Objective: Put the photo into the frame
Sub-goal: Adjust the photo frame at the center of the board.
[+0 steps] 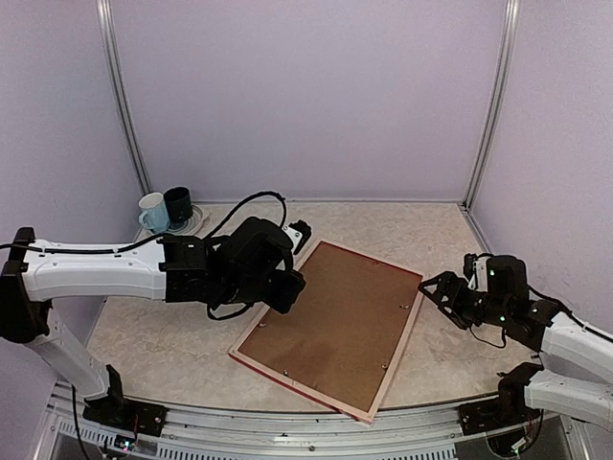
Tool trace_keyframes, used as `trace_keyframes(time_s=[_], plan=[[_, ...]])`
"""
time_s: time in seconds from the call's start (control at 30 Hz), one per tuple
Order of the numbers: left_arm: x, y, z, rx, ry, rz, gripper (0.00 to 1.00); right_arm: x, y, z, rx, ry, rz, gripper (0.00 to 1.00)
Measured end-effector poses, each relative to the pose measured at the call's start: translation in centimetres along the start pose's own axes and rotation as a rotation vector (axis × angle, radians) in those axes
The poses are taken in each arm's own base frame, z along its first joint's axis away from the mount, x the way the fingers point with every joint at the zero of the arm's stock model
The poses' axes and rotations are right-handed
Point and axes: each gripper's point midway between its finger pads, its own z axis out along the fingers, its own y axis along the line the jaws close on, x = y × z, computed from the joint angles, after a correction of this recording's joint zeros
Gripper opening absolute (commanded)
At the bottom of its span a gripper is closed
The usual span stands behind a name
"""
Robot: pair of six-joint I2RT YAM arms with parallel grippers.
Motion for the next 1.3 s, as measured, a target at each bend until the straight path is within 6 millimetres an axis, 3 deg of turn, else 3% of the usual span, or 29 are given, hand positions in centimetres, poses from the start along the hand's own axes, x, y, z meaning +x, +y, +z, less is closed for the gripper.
trace_keyframes(time_s=[0.1, 0.17, 0.43, 0.53, 0.67, 0.77, 0.97, 1.13, 1.3], plan=[[1.5, 1.9, 1.2, -0.015, 0.031, -0.047, 0.53, 3.1, -3.2, 1.4, 0.087, 0.096, 0.039, 0.93], [2.1, 3.7, 2.0, -0.04, 0.047, -0.079, 0.54, 4.8, -4.6, 2.0, 0.133, 0.155, 0.053, 0.93], [1.1, 10.2, 3.9, -0.078, 0.03, -0.224, 0.55, 7.5, -5.2, 3.6, 0.175, 0.25, 0.04, 0.91], [1.2, 10.8, 4.3, -0.07, 0.029, -0.242, 0.55, 7.7, -5.3, 3.9, 0.189, 0.25, 0.035, 0.91], [2.2, 11.8, 5.7, -0.074, 0.051, -0.266, 0.55, 7.4, -5.3, 4.3, 0.207, 0.233, 0.028, 0.87], [4.0, 12.5, 7.0, -0.089, 0.086, -0.286, 0.55, 6.9, -5.2, 4.5, 0.225, 0.215, 0.018, 0.86], [7.4, 13.3, 8.7, -0.112, 0.153, -0.307, 0.55, 3.1, -3.3, 4.9, 0.283, 0.115, -0.065, 0.88], [7.8, 13.1, 9.1, -0.107, 0.156, -0.308, 0.56, -0.4, -2.0, 6.3, 0.372, 0.039, -0.152, 0.86], [7.7, 12.8, 9.6, -0.085, 0.142, -0.315, 0.62, 0.3, -4.1, 6.6, 0.456, 0.071, -0.172, 0.87]])
